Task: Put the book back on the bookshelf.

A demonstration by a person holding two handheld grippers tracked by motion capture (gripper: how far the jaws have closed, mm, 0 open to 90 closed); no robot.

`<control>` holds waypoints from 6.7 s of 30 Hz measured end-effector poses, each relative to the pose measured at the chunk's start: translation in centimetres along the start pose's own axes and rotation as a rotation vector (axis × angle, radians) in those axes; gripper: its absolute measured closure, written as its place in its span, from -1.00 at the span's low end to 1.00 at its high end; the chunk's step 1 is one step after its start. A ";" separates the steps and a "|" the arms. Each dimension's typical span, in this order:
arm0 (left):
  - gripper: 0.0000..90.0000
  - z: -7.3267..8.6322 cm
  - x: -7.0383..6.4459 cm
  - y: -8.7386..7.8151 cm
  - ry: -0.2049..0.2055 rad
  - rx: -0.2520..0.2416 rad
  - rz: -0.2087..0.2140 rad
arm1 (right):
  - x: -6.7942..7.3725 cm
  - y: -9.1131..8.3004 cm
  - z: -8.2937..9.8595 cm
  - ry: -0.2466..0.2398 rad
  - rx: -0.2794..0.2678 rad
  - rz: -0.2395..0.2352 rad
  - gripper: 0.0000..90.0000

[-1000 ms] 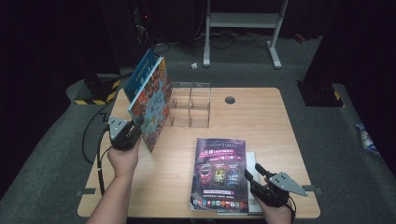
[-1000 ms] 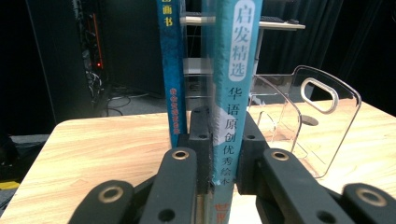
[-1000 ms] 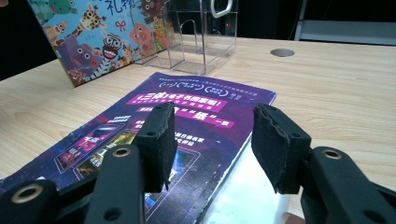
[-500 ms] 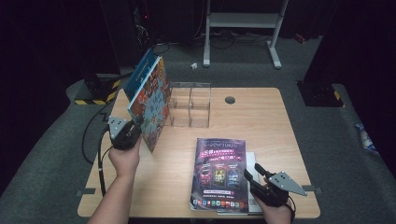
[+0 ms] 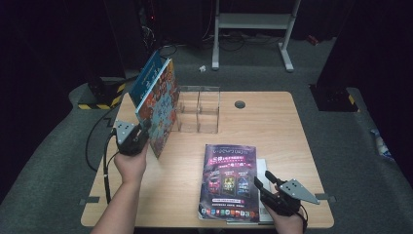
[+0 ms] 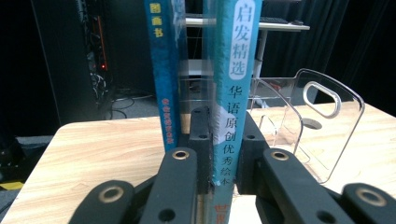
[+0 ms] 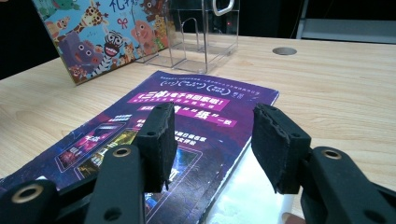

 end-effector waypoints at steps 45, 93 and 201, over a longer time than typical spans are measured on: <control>0.78 0.3 1.1 0.0 -0.048 0.005 -0.002 | 0.3 0.1 0.2 -0.011 0.009 -0.003 0.09; -0.26 3.1 1.3 -2.0 0.018 0.104 0.063 | 0.3 0.4 0.3 -0.016 0.022 -0.009 0.08; -0.19 14.6 -13.5 -5.8 0.317 0.476 0.407 | 4.3 5.9 -0.3 0.017 0.427 0.037 -0.28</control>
Point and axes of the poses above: each handheld gripper's, and its own axes: y roughly forward along the jaws, z roughly out of its underside, x roughly to its left, the point moved 3 cm from there along y, roughly forward along the jaws
